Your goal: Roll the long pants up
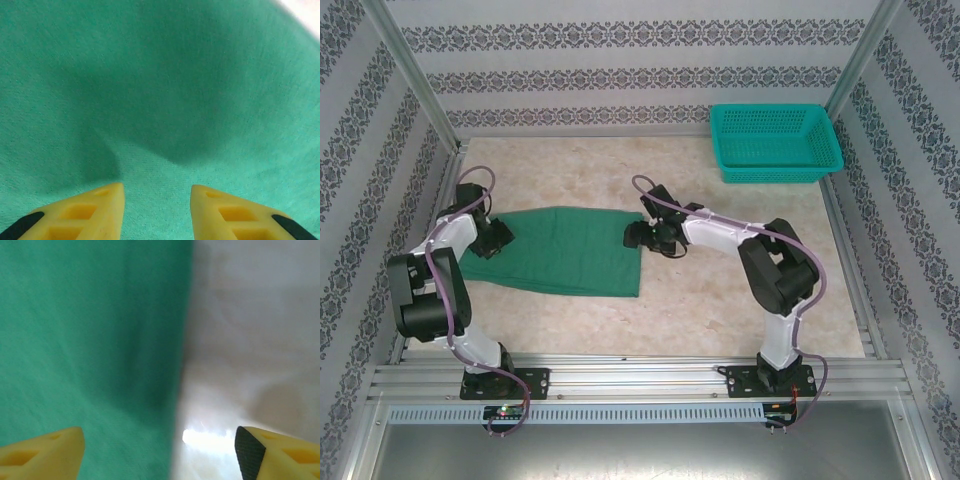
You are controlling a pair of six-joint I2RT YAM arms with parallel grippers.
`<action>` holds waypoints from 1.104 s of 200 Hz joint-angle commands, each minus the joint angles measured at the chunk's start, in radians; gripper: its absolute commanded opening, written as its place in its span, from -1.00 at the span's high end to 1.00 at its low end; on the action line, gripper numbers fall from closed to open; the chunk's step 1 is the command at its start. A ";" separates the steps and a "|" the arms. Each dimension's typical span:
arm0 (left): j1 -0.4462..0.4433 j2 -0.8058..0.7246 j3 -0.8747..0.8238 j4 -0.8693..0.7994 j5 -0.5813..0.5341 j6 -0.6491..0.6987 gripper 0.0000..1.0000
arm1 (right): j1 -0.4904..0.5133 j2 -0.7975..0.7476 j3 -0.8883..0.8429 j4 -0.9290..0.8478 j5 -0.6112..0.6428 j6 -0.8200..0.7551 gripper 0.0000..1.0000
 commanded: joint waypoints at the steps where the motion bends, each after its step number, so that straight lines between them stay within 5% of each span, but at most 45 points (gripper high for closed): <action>1: -0.016 0.060 0.012 0.030 -0.025 -0.009 0.22 | -0.015 0.099 0.104 -0.007 -0.024 -0.033 -0.59; 27: -0.018 0.161 0.043 0.014 -0.050 -0.021 0.24 | -0.039 0.218 0.227 -0.060 -0.024 -0.046 -0.34; 46: -0.026 0.244 0.099 -0.001 -0.021 -0.023 0.36 | -0.062 0.256 0.249 -0.065 -0.038 -0.025 1.00; 93: -0.175 0.506 0.428 -0.085 -0.014 -0.008 0.55 | -0.061 -0.046 -0.130 -0.053 0.008 -0.015 1.00; 131: -0.386 0.795 0.905 -0.242 -0.019 0.021 0.63 | 0.124 -0.256 -0.410 -0.056 0.027 0.039 1.00; 167: -0.534 1.027 1.332 -0.394 -0.026 0.037 0.64 | 0.338 -0.304 -0.461 -0.100 0.061 0.089 1.00; 192: -0.571 1.094 1.492 -0.455 -0.042 0.035 0.64 | 0.376 -0.295 -0.428 -0.179 0.144 0.091 1.00; 202: -0.574 1.062 1.478 -0.464 -0.089 0.032 0.66 | 0.372 -0.321 -0.406 -0.245 0.221 0.097 0.62; 213: -0.573 0.986 1.406 -0.437 -0.154 0.042 0.64 | 0.370 -0.386 -0.396 -0.296 0.325 0.103 -0.43; 216: -0.572 0.958 1.378 -0.424 -0.175 0.045 0.62 | 0.371 -0.409 -0.395 -0.308 0.350 0.107 -0.86; 221: -0.573 0.907 1.326 -0.398 -0.213 0.050 0.53 | 0.370 -0.448 -0.397 -0.316 0.382 0.109 -0.95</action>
